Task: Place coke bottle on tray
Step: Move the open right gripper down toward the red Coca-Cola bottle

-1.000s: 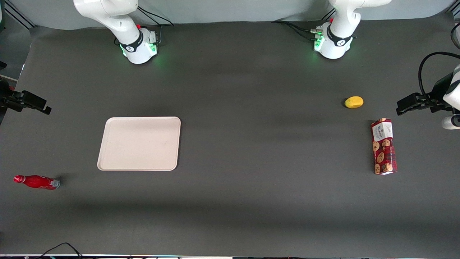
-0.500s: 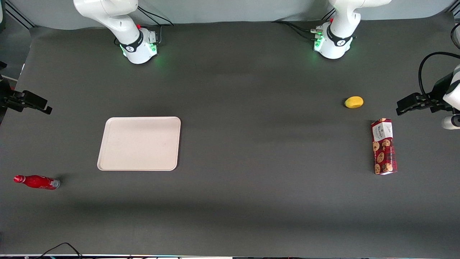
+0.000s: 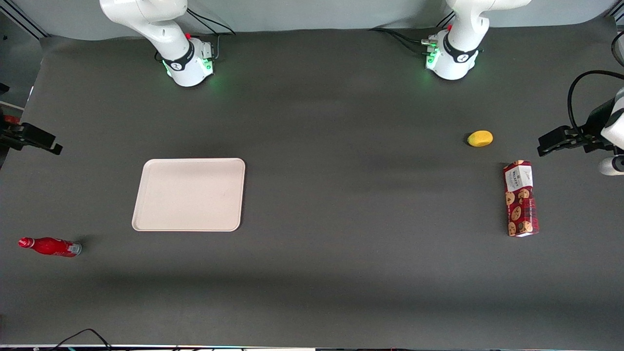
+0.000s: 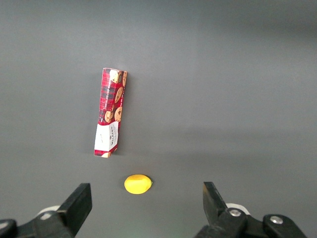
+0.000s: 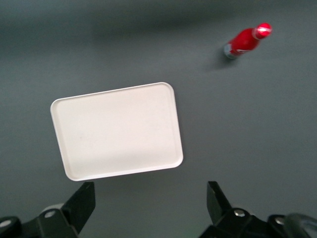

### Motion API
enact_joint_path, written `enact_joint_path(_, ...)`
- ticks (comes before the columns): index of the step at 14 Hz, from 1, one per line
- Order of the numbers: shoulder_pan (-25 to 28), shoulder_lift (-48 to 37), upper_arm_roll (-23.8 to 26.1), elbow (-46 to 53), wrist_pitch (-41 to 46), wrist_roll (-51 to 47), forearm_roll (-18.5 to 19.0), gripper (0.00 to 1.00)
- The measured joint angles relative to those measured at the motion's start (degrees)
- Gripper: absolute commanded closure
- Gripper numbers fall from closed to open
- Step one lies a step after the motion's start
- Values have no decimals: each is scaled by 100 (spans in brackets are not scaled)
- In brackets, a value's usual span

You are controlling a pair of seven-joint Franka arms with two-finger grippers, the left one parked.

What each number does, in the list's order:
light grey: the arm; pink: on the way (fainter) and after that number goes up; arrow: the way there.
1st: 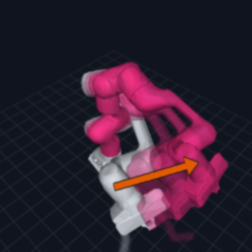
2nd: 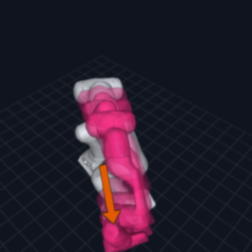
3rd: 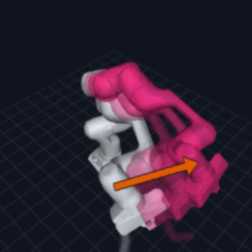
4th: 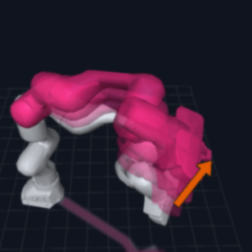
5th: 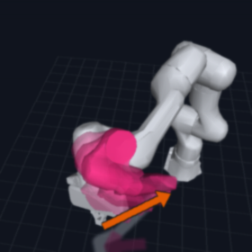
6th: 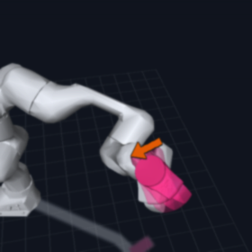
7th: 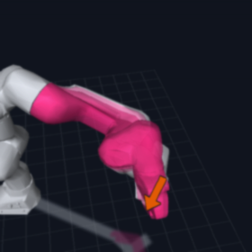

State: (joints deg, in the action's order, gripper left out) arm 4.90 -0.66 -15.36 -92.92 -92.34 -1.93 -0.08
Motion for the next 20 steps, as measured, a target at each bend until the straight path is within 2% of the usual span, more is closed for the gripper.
enact_joint_path(5, -56, 606, -966, 454, -87, 58, 4, 0)
enact_joint_path(9, -282, 1655, -1283, 1021, -693, 177, -90, 0)
enact_joint_path(14, -739, 2975, -1529, 1462, -1491, 1001, -1313, 0)
enact_joint_path(17, -896, 3528, -1629, 1605, -1974, 1211, -1633, 0)
enact_joint_path(20, -942, 3793, -1644, 1624, -2247, 1227, -2124, 0)
